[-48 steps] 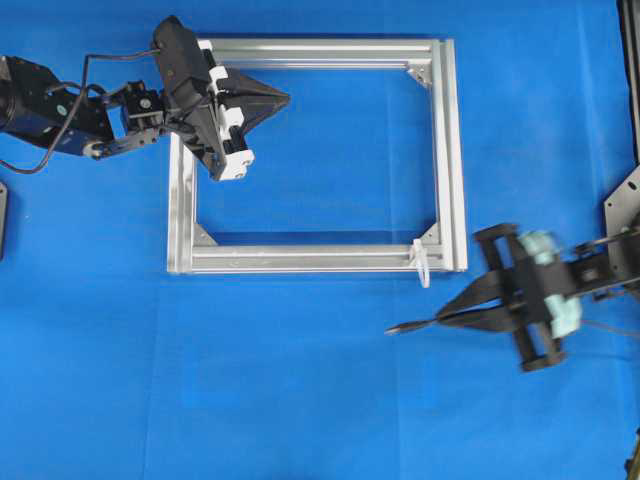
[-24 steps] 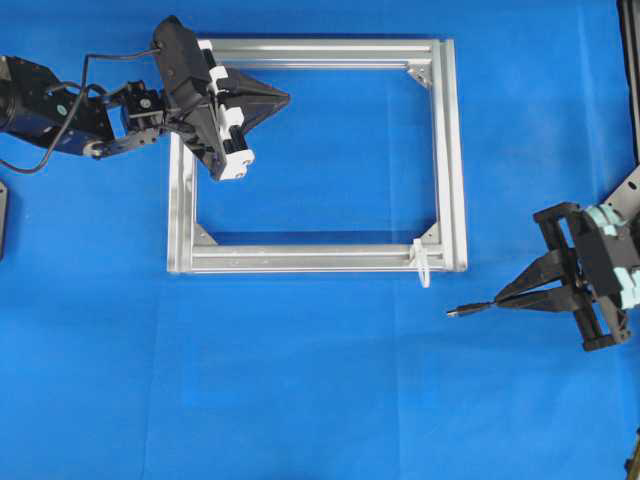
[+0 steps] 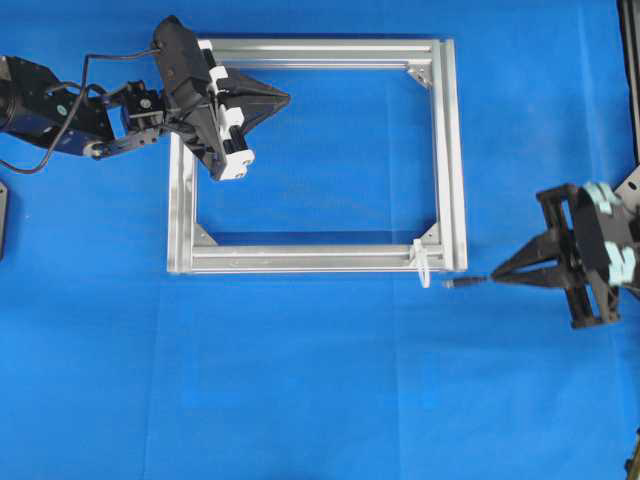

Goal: Insert the wire through the string loop located on the right side.
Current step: 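Lift the cable plug with the right gripper and move toward the frame corner, then align the USB plug with the white zip-tie loop using the right gripper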

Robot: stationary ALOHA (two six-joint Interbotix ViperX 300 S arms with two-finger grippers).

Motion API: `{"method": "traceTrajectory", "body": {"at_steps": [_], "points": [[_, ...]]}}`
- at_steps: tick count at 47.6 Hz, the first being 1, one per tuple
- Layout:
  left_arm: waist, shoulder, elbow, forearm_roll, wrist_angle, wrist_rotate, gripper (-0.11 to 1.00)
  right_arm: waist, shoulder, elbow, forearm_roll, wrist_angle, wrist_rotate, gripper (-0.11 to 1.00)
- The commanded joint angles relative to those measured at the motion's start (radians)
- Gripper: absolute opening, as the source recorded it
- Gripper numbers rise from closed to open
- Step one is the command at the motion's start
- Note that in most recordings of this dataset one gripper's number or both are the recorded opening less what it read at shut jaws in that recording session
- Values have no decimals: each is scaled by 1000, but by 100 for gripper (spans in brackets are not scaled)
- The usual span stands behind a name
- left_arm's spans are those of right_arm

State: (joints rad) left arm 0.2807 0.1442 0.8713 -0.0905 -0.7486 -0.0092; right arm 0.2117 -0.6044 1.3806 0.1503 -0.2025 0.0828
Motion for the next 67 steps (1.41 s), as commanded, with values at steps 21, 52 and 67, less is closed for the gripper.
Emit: {"method": "traceTrajectory", "body": {"at_steps": [21, 52, 67], "points": [[0, -31, -15, 3, -12, 0, 0, -78, 0, -3, -11, -20, -11, -4], [0, -31, -15, 5, -12, 0, 0, -78, 0, -5, -11, -23, -11, -4], [0, -31, -15, 5, -12, 0, 0, -78, 0, -5, -11, -28, -11, -4]]}}
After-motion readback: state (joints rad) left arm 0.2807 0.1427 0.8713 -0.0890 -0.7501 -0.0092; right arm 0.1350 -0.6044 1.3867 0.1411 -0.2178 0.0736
